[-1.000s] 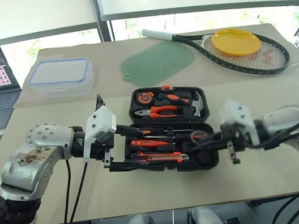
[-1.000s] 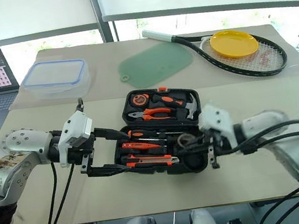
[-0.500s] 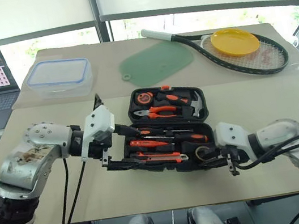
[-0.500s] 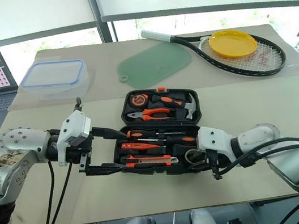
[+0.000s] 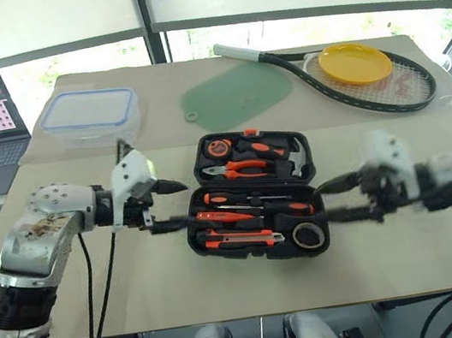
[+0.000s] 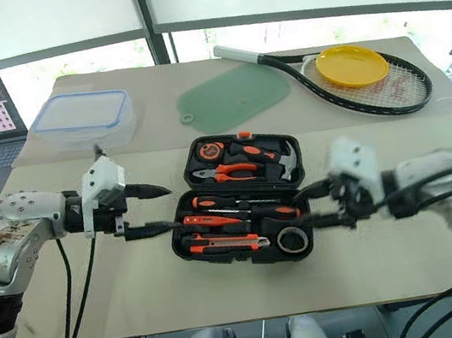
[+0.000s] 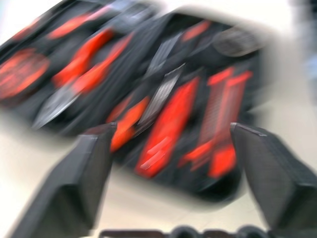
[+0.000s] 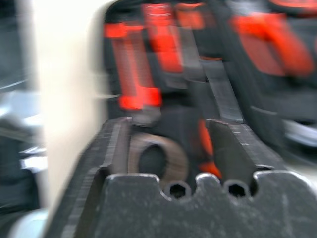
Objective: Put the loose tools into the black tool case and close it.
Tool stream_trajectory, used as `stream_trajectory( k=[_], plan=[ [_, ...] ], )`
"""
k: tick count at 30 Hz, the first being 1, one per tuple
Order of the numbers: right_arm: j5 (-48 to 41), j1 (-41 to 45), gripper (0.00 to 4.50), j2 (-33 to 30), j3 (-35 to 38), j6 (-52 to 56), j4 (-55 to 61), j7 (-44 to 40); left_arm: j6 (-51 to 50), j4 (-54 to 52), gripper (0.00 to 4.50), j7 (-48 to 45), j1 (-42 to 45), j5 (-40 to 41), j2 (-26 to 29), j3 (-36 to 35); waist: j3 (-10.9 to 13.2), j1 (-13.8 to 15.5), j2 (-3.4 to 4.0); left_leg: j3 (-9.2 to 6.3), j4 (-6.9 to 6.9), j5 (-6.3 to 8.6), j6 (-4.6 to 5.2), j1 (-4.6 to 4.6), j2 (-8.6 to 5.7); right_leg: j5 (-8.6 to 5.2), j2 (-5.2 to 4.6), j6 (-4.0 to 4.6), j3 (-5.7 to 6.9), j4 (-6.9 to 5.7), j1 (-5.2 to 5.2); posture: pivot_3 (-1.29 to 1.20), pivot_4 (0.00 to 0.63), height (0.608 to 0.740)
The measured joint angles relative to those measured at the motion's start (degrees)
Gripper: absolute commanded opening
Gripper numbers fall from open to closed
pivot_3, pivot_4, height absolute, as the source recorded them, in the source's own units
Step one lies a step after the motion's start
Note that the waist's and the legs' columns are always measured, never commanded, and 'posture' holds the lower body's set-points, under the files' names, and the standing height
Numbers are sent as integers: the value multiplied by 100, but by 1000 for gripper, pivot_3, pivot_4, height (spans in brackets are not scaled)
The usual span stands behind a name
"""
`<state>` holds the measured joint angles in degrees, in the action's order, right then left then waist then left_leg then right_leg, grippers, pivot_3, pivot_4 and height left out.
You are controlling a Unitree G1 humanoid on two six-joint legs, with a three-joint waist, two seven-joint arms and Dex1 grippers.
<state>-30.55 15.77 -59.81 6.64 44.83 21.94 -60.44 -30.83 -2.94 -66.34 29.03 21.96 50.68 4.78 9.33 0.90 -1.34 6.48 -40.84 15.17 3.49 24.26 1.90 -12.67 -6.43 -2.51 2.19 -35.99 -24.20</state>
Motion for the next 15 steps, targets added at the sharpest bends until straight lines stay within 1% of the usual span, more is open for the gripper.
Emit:
stream_trajectory(
  k=[1, 2, 4, 5, 6, 8, 13, 15],
  plan=[
    [116, -24, 1241, 15, -21, -55, -266, 80, 194, 328, 2416, 87, -30, -207, -17, 14, 0, -2, 0, 3, 0, 0, -1, 1, 0, 0, 0, -1, 0, 0, -2, 0, 150, 738],
    [189, -26, 904, 61, -52, -77, -410, 133, 290, 490, 2029, 137, -33, -318, -37, 28, 0, -5, 0, 4, 0, -1, -1, 3, -2, 0, -1, -1, 0, 0, -4, 0, 150, 738],
    [364, -2, 272, 176, -176, -203, -690, 216, 566, 731, 1428, 202, -28, -540, -104, 94, 0, -8, 0, 6, -1, -9, -15, 4, -2, 0, -1, -1, -1, 0, -4, 0, 150, 738],
    [501, 7, 54, 251, -293, -319, -887, 270, 705, 892, 1184, 220, -28, -653, -179, 142, 0, -7, 0, 6, 0, -10, -16, 7, -3, 0, -1, -1, -1, 0, -7, 0, 150, 738],
    [594, 12, 0, 275, -393, -388, -997, 309, 737, 972, 716, 225, -19, -716, -234, 184, 0, -7, 0, 6, -1, -10, -16, 6, -2, 0, -1, -1, 0, -2, -6, 0, 150, 738],
    [798, 83, 0, 395, -584, -563, -1231, 344, 827, 1124, 31, 249, 30, -838, -413, 294, 0, -6, 0, 6, -2, -9, -15, 7, -2, 0, -1, -1, 0, -2, -6, 0, 150, 738],
    [1402, 514, 0, 810, -1263, -1073, -1790, 380, 882, 1246, 31, 248, 240, -1050, -1013, 678, 0, -22, 0, 6, -3, -12, -20, 7, -4, 0, -1, -2, -1, -5, -6, 0, 150, 738],
    [1521, 584, 0, 887, -1408, -1160, -1873, 368, 821, 1226, 31, 233, 240, -1072, -1061, 730, 0, -22, 0, 6, -1, -16, -26, 9, -4, 0, 0, -2, -1, -4, -9, 0, 150, 738]
  ],
)
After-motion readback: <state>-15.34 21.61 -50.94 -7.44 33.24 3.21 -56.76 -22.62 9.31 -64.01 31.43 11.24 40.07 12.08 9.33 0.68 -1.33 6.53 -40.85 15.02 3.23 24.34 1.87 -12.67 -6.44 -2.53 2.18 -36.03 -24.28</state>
